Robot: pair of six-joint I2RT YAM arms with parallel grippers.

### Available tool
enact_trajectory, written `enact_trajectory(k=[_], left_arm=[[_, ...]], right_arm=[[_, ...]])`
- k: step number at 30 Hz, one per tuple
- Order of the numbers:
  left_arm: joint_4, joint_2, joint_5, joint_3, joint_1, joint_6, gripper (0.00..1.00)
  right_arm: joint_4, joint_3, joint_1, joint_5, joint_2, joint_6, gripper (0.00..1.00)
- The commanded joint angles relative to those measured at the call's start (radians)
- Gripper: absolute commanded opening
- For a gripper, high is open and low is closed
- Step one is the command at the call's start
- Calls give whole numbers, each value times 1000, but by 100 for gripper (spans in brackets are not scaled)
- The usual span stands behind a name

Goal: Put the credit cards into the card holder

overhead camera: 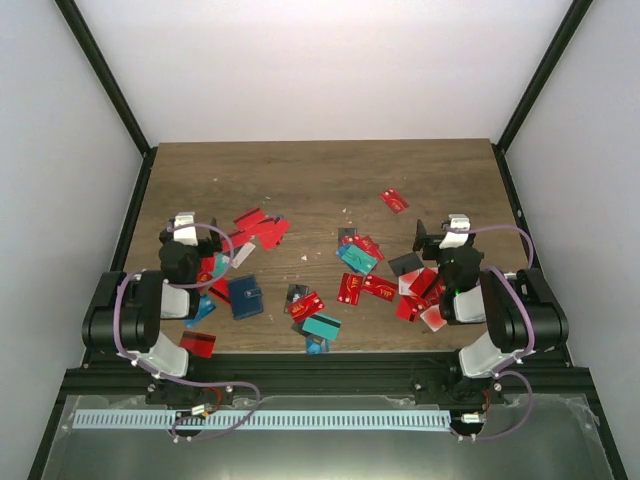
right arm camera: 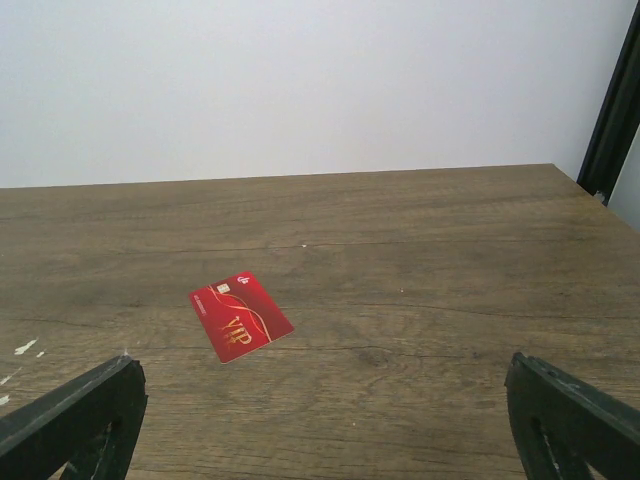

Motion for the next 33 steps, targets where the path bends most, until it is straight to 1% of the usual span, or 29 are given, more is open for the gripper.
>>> enact_trajectory(k=[1, 10, 12, 13, 14, 16, 20, 21, 23, 24, 25, 27, 29, 30, 32, 33], left_arm=[[14, -1, 17, 12, -1, 7, 100], [10, -1, 9, 14, -2, 7, 100], [-6, -39, -38, 10, -4, -8, 100], [-37, -86, -57, 8, -4, -13, 100], [-97, -144, -77, 17, -4, -20, 100], [-295, -286, -118, 67, -4, -55, 100], [-688, -495, -98, 200, -5, -125, 100], [-786, -536, -167, 230, -4, -201, 100], [-985, -600, -335, 273, -2, -407, 100], [-1080, -624, -401, 288, -1, -483, 100], [-1141, -644, -419, 298, 1, -516, 100], [-1226, -656, -372, 315, 6, -527, 100], [-1315, -634, -279, 338, 8, -535, 100], [-1359, -620, -240, 350, 8, -569, 100], [-1378, -594, -151, 321, 12, -634, 100], [-1365, -586, -89, 295, 19, -639, 100]], right_arm=[[19, 16, -12, -8, -11, -13, 100], [18, 18, -12, 0, -12, -12, 100], [-31, 30, -4, 75, -50, 8, 100], [-97, 51, -1, 96, -89, 12, 100], [-198, 81, 6, 120, -135, 16, 100], [-397, 157, 20, 148, -215, 54, 100], [-721, 298, 23, 86, -346, 202, 100], [-769, 323, 23, 71, -376, 256, 100], [-879, 360, 22, 81, -431, 432, 100], [-971, 382, 18, 49, -450, 490, 100], [-1010, 399, 13, -32, -462, 492, 100], [-1085, 433, 12, -193, -466, 495, 100], [-1180, 461, 15, -285, -451, 520, 100], [-1215, 465, 17, -320, -445, 527, 100], [-1261, 456, 39, -388, -446, 533, 100], [-1277, 451, 58, -407, -450, 533, 100]])
